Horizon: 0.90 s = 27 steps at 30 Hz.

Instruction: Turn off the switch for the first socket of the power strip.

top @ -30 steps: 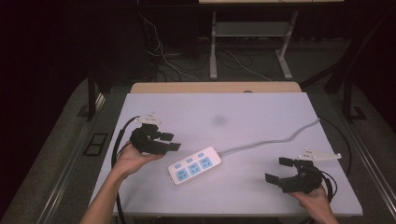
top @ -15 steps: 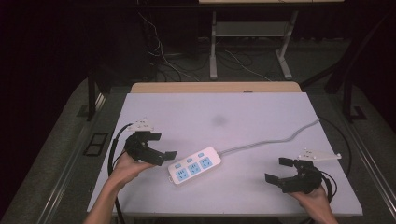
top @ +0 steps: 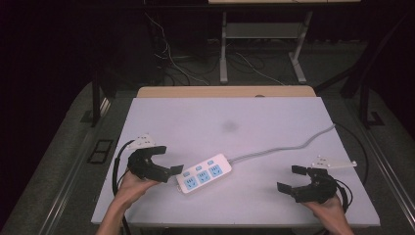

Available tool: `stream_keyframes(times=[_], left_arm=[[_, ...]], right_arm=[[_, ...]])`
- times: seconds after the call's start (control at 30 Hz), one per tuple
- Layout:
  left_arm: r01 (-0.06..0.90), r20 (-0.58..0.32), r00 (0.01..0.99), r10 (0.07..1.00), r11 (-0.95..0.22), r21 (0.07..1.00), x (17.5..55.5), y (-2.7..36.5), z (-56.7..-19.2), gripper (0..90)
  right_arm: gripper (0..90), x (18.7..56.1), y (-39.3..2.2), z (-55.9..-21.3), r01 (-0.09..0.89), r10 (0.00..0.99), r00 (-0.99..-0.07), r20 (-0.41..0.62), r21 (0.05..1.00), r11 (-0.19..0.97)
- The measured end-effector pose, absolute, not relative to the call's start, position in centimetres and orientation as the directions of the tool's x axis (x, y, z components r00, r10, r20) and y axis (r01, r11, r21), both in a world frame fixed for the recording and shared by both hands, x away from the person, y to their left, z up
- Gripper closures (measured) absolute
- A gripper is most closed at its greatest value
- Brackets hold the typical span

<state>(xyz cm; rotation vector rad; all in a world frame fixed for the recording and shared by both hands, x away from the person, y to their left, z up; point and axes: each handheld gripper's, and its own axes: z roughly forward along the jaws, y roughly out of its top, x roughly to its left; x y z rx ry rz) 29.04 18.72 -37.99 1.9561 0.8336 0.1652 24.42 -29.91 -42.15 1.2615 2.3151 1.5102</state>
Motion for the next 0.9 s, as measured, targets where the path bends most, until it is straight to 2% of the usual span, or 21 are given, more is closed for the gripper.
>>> stream_keyframes(times=[0.9], left_arm=[[0.502, -0.270, 0.743, 0.613, -0.243, 0.830, 26.6, 18.4, -42.5, 0.0]], right_arm=[[0.8, 24.4, -29.7, -42.2, 0.579, 0.678, -0.658, 0.327, 0.796, 0.178]])
